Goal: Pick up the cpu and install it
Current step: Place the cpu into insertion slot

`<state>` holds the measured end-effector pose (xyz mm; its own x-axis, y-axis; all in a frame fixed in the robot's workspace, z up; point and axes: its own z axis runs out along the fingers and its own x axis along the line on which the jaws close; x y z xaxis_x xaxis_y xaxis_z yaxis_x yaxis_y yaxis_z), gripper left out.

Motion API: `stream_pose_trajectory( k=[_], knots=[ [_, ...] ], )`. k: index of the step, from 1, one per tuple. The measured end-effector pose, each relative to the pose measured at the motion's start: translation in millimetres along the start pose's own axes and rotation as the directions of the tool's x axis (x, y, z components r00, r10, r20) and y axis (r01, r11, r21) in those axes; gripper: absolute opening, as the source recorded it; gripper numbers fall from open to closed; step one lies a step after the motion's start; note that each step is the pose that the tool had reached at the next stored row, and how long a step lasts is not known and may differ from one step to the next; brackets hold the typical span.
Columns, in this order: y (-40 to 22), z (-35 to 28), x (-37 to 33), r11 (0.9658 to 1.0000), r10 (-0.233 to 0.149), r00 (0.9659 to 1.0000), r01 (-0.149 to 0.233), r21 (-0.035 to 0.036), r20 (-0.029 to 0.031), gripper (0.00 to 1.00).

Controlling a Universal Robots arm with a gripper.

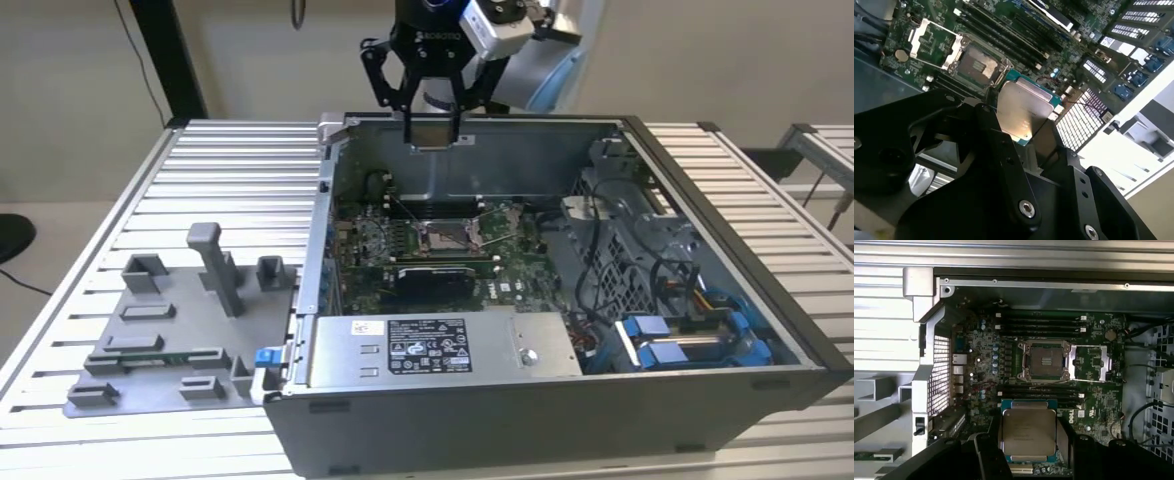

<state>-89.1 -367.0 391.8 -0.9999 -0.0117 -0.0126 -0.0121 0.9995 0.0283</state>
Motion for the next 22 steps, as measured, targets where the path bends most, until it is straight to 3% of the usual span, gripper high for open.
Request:
stream_pose_trajectory(
  k=[2, 22],
  knots=[
    [-0.1, 0.4, -3.1, 1.0, 0.0, 1.0, 0.0, 0.0001, -0.0001, 0.0],
    [-0.1, 2.1, -3.4, 1.0, 0.0, 1.0, 0.0, 0.0001, -0.0001, 0.0]
  ],
)
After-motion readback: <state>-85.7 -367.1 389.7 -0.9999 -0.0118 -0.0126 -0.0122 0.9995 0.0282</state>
